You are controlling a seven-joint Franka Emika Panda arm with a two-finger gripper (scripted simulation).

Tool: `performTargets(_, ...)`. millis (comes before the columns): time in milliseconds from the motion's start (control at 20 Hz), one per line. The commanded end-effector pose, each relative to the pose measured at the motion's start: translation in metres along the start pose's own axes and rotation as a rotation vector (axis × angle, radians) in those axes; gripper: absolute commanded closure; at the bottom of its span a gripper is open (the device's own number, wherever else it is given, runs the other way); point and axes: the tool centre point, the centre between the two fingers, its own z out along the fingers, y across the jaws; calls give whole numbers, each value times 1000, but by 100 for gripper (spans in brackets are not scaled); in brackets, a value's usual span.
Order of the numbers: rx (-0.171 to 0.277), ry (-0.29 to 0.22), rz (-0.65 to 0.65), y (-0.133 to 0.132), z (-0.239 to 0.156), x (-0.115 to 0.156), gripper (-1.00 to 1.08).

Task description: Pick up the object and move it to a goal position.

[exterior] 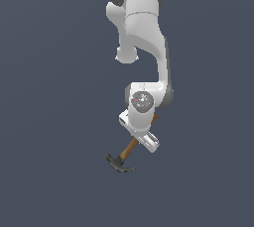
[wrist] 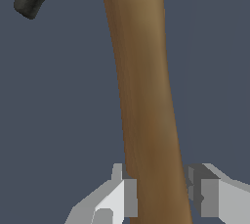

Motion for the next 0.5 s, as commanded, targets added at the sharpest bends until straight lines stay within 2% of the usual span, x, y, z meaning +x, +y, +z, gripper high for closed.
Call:
performTargets(0,0,-2,-3,-1,1,-2,108)
performTargets(450,-3,-1,2,3,0,0,108)
